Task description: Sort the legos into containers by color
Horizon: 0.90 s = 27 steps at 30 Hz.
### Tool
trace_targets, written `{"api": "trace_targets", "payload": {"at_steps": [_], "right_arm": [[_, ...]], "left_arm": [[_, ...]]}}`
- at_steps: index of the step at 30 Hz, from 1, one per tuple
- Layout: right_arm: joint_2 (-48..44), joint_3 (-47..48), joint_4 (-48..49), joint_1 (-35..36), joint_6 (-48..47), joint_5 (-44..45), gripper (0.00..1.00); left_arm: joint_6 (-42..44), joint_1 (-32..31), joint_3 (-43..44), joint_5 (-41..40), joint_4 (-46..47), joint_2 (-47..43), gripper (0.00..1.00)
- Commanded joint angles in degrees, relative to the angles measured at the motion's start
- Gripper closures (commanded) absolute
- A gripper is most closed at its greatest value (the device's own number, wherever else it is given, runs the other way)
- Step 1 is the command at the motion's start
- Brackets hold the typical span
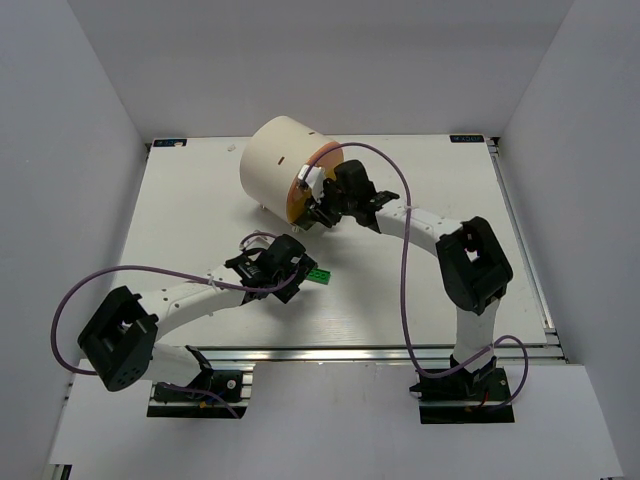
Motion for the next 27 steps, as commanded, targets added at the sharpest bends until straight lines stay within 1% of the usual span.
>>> {"api": "trace_targets", "payload": {"at_steps": [1,3,4,5,8,10,16,18,22,23,25,26,27], "right_arm": [[0.35,2.72,-0.83,0.45,7.54,2.77,0.72],[0.62,2.72,-1.18,0.37,9.66,4.01,0.69],[0.62,2.72,-1.35,0.45,10.10,4.27,0.65],[0.53,2.81,-1.44,0.45,10.45,4.28,0.55],[-0.08,2.63,-2.23,0.28,11.07,3.75,0.37],[-0.52,2.55,-2.76,0.10,11.59,3.49,0.33],[-4.21,2.98,-5.39,-0.43,13.70,1.29,0.33],[-6.93,2.37,-6.45,-0.95,13.79,0.06,0.33],[-13.08,-2.54,-7.15,-2.36,8.98,-5.90,0.35],[-16.05,-6.21,-6.89,-3.23,4.78,-10.09,0.35],[-18.88,-9.83,-7.15,-3.59,-1.03,-15.12,0.36],[-20.90,-12.63,-9.07,-3.94,-5.15,-21.67,0.38],[-21.53,-13.62,-15.53,-4.20,-15.72,-24.61,0.42]], "left_arm": [[0.29,0.18,0.01,0.28,0.63,-1.16,0.17],[0.29,0.18,-0.17,0.19,0.72,-1.25,0.17],[0.29,0.18,-0.26,0.19,0.72,-1.25,0.17],[0.29,0.18,-0.34,0.19,0.63,-1.42,0.17],[0.29,0.18,-0.43,0.19,0.98,-1.08,0.17],[0.29,0.18,-0.26,0.28,1.51,-0.64,0.17],[0.29,0.18,2.38,0.19,1.34,2.09,0.17],[0.29,0.18,3.96,0.02,0.72,3.23,0.17],[0.20,0.18,4.32,-0.95,-1.30,3.24,0.20],[0.20,0.18,3.97,-0.95,-1.65,2.80,0.21],[0.11,0.18,2.04,-1.04,-2.26,0.69,0.29],[0.11,0.70,1.16,-1.30,-2.62,-0.27,0.35],[-0.06,0.71,-0.50,-1.65,-3.75,-2.54,0.50]]}}
